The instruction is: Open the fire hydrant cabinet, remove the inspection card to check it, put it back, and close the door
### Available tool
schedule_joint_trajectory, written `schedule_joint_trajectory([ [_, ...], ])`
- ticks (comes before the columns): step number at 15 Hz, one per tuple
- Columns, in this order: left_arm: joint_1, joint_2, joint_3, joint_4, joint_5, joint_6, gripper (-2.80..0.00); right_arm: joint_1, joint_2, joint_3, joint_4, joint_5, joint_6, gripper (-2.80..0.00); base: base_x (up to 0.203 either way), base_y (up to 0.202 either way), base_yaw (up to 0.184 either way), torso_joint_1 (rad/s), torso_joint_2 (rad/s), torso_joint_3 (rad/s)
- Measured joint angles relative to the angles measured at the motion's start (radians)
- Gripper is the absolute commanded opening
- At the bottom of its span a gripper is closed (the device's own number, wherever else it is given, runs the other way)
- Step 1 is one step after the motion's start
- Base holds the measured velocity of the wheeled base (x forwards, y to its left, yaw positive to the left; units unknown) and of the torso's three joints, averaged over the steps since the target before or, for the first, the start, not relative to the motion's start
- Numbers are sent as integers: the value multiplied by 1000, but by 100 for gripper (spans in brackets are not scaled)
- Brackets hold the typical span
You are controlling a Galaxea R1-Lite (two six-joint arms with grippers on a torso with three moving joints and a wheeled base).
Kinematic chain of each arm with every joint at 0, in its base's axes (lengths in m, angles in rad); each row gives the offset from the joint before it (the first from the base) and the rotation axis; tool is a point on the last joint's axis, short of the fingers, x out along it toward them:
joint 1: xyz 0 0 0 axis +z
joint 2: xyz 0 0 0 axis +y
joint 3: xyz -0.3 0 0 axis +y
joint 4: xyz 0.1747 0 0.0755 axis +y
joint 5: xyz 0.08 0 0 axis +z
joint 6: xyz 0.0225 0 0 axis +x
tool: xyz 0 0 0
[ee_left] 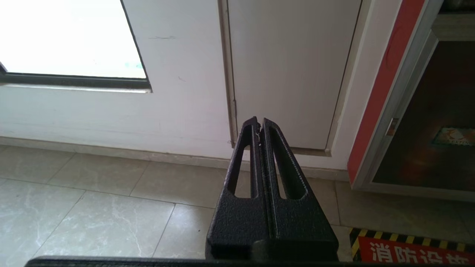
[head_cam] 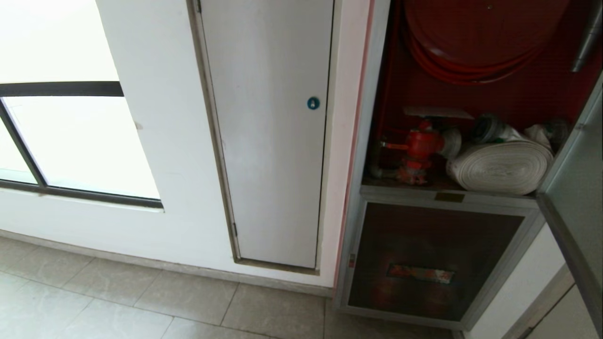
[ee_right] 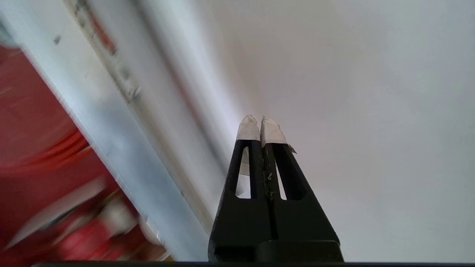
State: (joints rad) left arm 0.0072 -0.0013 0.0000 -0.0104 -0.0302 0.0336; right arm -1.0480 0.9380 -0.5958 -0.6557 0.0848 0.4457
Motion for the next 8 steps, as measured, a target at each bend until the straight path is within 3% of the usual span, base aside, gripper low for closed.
schedule_joint_trajectory([
  [5, 0, 0, 0, 0, 0, 0, -280, 220, -60, 7, 110, 65, -6, -280, 0, 0, 0, 0, 0, 0],
  [8, 0, 0, 0, 0, 0, -1, -280, 316, -59, -36, 221, 159, -3, -280, 0, 0, 0, 0, 0, 0],
])
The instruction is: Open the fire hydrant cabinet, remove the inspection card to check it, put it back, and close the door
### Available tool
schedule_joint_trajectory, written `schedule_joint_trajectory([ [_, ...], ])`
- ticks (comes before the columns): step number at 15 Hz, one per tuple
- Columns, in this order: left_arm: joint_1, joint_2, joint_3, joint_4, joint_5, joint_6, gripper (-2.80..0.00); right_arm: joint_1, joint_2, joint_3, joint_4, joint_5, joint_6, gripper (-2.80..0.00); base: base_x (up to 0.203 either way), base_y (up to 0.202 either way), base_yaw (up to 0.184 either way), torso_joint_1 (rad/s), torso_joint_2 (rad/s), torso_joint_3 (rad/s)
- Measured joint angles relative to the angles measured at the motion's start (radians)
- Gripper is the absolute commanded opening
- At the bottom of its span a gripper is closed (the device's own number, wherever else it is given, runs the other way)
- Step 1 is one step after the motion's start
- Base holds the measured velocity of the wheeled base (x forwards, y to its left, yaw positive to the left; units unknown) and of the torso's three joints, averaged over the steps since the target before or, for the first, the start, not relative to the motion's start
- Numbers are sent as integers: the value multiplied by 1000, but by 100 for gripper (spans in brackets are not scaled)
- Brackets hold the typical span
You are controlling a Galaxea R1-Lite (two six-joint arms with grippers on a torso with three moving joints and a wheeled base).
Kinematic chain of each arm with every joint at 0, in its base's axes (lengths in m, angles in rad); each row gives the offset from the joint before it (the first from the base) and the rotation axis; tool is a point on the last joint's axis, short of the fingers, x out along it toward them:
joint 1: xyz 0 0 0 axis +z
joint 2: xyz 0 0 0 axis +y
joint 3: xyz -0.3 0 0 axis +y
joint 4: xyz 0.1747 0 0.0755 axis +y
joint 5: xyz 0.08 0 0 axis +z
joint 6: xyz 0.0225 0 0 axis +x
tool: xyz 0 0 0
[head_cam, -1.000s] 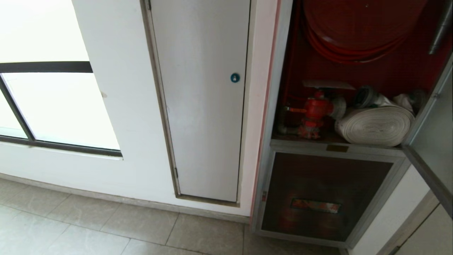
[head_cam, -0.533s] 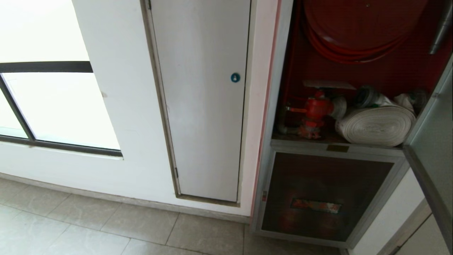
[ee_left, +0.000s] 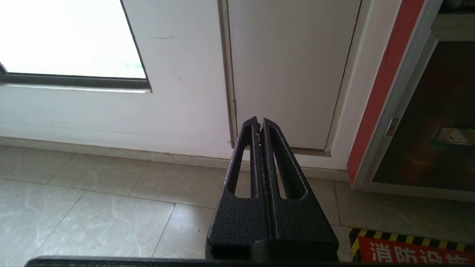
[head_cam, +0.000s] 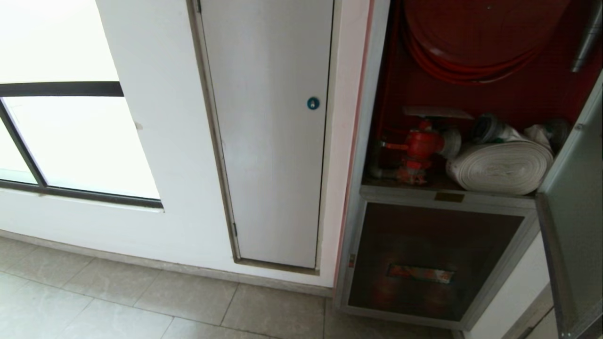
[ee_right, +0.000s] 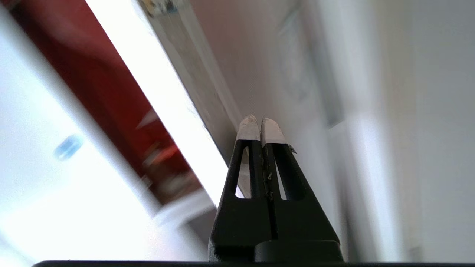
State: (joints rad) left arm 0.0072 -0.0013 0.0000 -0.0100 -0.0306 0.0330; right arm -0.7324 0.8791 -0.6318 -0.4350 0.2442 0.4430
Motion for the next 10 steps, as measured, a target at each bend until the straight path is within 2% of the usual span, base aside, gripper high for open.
schedule_joint_trajectory([
  [3, 0, 0, 0, 0, 0, 0, -280, 57, 40, -54, 59, 113, 5, -280, 0, 0, 0, 0, 0, 0],
  [7, 0, 0, 0, 0, 0, 0, -280, 210, 158, -127, 62, 127, 4, -280, 0, 0, 0, 0, 0, 0],
  [10, 0, 0, 0, 0, 0, 0, -280, 345, 306, -232, 64, 127, 4, -280, 0, 0, 0, 0, 0, 0],
])
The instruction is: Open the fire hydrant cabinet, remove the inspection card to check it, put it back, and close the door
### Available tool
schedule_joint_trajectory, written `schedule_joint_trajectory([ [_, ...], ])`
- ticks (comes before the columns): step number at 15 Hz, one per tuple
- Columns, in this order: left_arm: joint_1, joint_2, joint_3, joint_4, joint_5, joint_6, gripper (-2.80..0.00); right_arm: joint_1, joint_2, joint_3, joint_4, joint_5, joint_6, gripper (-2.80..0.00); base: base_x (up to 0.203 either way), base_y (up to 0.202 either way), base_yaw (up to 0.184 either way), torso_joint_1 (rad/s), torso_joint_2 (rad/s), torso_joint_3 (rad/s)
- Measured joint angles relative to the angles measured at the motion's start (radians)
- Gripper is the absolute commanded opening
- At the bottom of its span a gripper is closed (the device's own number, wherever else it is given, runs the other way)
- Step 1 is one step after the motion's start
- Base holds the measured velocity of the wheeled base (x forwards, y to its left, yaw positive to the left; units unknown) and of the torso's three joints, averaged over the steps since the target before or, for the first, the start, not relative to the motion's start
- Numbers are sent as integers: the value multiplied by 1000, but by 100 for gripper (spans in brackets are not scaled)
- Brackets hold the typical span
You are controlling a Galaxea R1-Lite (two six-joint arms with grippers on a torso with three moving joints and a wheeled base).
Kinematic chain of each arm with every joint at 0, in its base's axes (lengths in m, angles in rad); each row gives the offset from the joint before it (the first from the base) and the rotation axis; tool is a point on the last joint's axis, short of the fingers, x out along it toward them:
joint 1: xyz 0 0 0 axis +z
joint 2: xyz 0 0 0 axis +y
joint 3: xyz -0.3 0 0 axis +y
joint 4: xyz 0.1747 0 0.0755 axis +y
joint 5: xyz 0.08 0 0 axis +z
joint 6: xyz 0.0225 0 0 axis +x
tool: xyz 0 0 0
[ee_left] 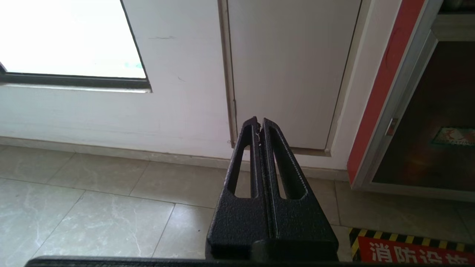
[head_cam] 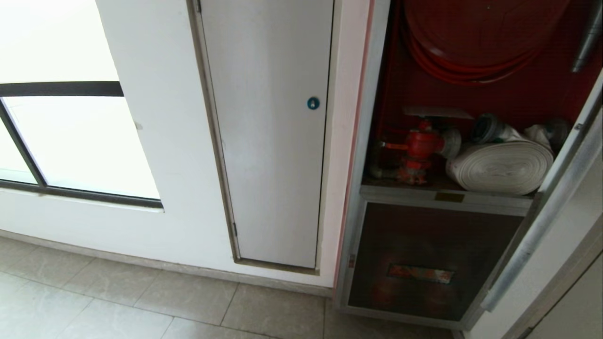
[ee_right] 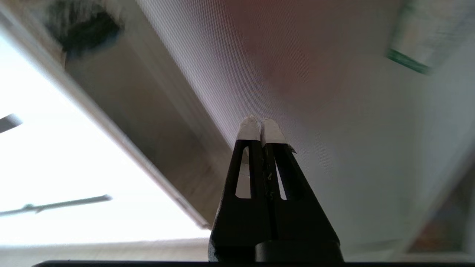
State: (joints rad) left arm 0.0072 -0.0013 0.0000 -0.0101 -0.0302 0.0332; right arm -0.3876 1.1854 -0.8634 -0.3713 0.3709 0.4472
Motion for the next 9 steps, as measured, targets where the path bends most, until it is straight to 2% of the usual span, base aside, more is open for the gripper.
schedule_joint_trajectory([
  [4, 0, 0, 0, 0, 0, 0, -280, 141, 198, -179, 2, -1, -1, -280, 0, 0, 0, 0, 0, 0],
  [9, 0, 0, 0, 0, 0, 0, -280, 218, 480, -423, 5, -7, -2, -280, 0, 0, 0, 0, 0, 0],
])
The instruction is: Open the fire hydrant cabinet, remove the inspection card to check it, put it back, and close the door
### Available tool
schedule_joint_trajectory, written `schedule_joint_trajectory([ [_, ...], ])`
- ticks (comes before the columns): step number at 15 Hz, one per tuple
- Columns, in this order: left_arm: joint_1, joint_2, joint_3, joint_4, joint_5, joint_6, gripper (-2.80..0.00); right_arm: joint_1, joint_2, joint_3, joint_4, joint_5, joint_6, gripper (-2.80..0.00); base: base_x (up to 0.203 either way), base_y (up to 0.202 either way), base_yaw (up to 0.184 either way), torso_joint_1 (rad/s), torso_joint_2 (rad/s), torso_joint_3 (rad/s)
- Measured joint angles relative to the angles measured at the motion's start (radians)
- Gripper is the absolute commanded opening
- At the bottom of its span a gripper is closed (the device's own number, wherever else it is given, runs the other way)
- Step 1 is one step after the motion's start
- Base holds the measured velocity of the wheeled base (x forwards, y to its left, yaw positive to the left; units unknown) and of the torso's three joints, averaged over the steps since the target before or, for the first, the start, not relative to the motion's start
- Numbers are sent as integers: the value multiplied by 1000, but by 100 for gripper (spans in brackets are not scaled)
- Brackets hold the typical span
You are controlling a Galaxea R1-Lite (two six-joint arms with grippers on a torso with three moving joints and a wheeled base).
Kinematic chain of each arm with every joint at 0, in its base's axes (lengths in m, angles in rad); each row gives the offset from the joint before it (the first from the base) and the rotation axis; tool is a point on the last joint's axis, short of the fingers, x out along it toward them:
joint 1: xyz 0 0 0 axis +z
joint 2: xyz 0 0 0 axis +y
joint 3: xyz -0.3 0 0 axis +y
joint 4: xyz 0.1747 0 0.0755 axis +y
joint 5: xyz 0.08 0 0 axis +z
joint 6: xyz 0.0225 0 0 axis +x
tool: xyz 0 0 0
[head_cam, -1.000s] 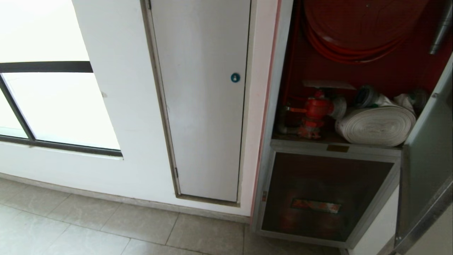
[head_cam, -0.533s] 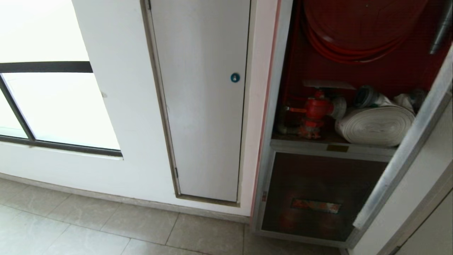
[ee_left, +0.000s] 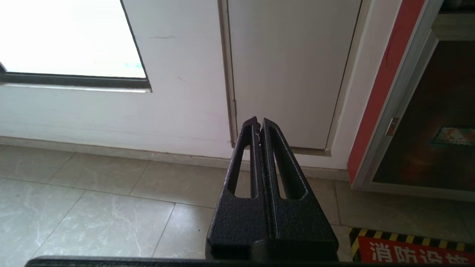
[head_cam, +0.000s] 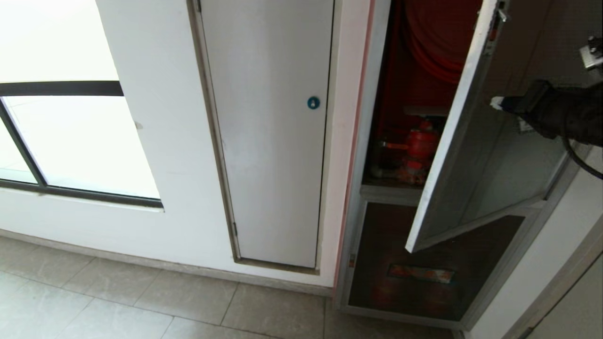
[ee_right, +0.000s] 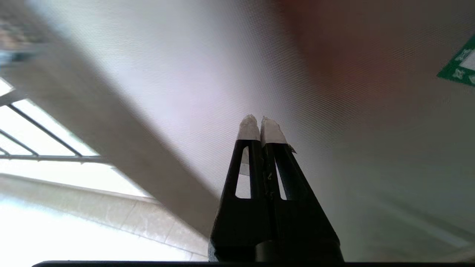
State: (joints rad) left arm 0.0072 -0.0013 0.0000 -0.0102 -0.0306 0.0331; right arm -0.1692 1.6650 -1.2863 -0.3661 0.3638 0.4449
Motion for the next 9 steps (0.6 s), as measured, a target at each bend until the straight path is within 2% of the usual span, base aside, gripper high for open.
schedule_joint_trajectory([
  [6, 0, 0, 0, 0, 0, 0, -280, 28, 307, -315, 0, -10, -2, -280, 0, 0, 0, 0, 0, 0],
  [9, 0, 0, 0, 0, 0, 0, -280, 41, 386, -407, 0, -10, -8, -280, 0, 0, 0, 0, 0, 0],
])
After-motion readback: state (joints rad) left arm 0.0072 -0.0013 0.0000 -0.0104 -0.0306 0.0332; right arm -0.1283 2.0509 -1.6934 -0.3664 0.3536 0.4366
